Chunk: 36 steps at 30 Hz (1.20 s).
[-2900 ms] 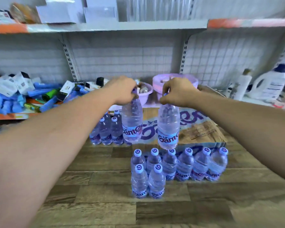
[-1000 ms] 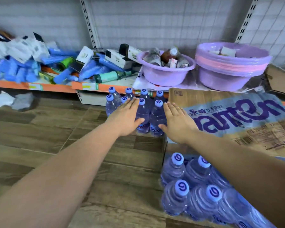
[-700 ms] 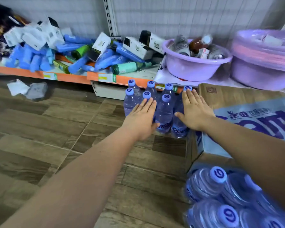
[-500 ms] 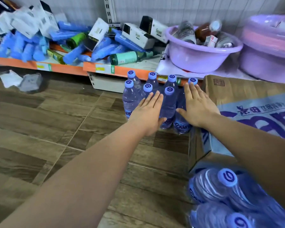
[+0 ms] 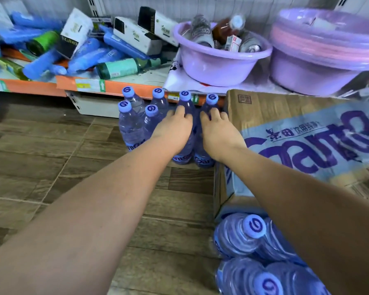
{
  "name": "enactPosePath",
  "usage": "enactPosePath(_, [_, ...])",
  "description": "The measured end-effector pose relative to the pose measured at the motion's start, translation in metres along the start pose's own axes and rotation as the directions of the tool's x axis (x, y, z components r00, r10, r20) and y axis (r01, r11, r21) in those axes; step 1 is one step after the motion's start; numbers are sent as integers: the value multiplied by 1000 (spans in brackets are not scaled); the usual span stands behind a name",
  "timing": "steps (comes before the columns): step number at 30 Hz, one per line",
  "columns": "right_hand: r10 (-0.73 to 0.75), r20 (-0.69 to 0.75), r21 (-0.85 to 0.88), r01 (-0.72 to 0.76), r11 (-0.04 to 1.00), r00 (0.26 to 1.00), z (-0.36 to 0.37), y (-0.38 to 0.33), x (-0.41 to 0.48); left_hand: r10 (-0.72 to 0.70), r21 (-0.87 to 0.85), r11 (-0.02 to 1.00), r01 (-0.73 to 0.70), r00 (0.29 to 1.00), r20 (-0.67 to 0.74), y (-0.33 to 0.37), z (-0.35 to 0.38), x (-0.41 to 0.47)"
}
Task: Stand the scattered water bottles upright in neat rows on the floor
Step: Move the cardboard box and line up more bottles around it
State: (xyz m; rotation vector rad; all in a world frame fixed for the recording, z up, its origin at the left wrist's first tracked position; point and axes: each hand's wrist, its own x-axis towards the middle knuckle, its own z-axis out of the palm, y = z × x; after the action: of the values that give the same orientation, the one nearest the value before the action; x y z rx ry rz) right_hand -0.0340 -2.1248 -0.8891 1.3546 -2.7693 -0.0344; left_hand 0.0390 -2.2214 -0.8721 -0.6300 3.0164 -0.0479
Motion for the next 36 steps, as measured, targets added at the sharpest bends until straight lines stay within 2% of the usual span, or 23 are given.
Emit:
enactPosePath(6, [0,19,-27,1,1000,1000,-8,-6,-7,28,84,996,-27,1000,-4,4,2,-42])
enactPosePath(9, [-125,48,-146,130,981,991,-15,-18,-21,47,159,987,-39,998,-48,3,12,-75])
enactPosePath(11, [-201,93,-160,214,964,975,-15,-28,-34,61,177,983,-51,997,-55,-1,12,-91])
enactPosePath(14, [-186,102,-63,193,979,977,-21,-39,-50,75,203,977,-71,997,-12,-5,7,-109])
enactPosePath(18, [-90,156,230,52,972,984,-48,-46,-75,192,283,935,-213,976,98,-4,3,-135])
enactPosePath(20, [-101,155,271,56,961,983,-60,-49,-91,190,265,939,-219,973,132,-6,-8,-146])
enactPosePath(23, [-103,115,294,66,954,988,-82,-47,-109,149,150,974,-172,976,157,-7,-38,-163])
enactPosePath(25, [-88,64,318,63,946,994,-108,-40,-119,133,141,978,-152,981,138,-3,-61,-172])
enactPosePath(30, [-63,-142,351,110,930,988,-186,-13,-142,92,198,976,-91,996,2,21,-141,-183])
enactPosePath(36, [15,-325,279,81,957,945,-270,49,-171,179,249,959,-136,972,-155,73,-233,-185])
